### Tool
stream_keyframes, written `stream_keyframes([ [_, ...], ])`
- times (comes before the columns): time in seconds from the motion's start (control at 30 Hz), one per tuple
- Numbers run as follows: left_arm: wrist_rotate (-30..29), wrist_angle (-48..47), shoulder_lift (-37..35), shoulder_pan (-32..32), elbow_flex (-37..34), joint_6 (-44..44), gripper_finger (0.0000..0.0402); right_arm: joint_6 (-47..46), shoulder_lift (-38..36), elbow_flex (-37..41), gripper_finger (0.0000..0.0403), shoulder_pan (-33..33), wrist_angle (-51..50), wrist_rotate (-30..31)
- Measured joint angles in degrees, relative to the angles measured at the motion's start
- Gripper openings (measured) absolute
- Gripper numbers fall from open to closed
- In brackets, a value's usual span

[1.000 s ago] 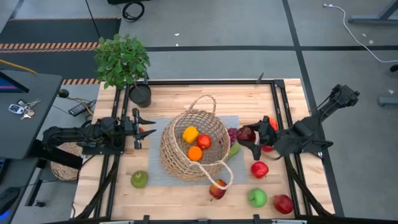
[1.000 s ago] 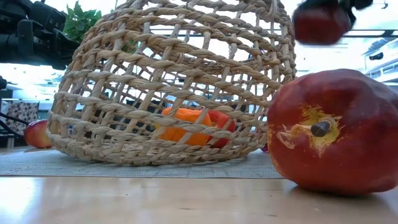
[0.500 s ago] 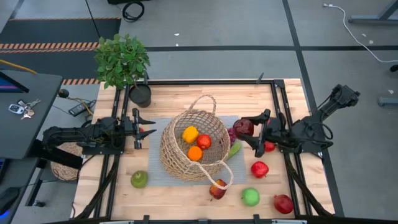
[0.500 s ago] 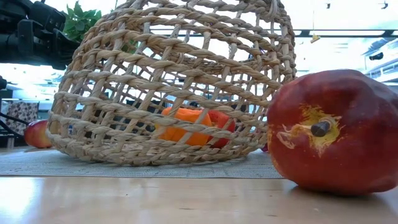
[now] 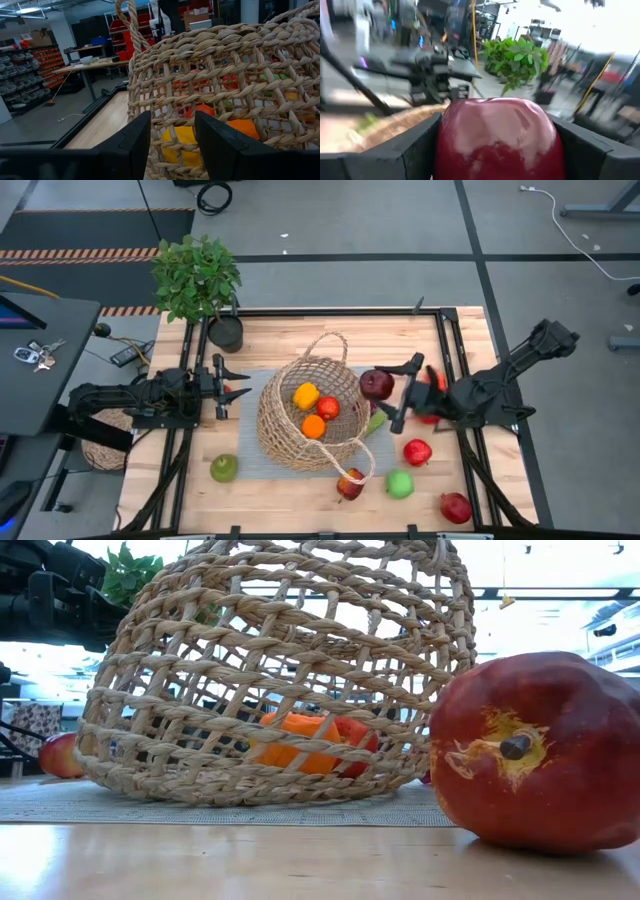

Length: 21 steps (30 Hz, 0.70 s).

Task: Build produce basket
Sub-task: Put the dark red apple into the brown basket

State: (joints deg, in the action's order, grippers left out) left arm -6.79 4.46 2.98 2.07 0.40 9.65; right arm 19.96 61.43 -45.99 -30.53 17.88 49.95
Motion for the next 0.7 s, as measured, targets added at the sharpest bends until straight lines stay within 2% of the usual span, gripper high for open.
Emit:
stream_keyframes([
  [0.2, 0.0, 0.0, 0.0, 0.0, 0.0, 0.0, 0.0160, 27.5, 6.0, -1.9, 0.0333, 0.4, 1.2, 0.1],
  [0.37, 0.0, 0.0, 0.0, 0.0, 0.0, 0.0, 0.0160, 49.0, 9.9, -1.9, 0.0333, 0.4, 8.0, 0.2],
  [0.53, 0.0, 0.0, 0.0, 0.0, 0.0, 0.0, 0.0160, 62.0, 12.1, -1.9, 0.0333, 0.4, 14.7, 0.5],
  [0.7, 0.0, 0.0, 0.0, 0.0, 0.0, 0.0, 0.0160, 69.1, 12.6, -1.9, 0.0334, 0.4, 16.1, 0.9],
])
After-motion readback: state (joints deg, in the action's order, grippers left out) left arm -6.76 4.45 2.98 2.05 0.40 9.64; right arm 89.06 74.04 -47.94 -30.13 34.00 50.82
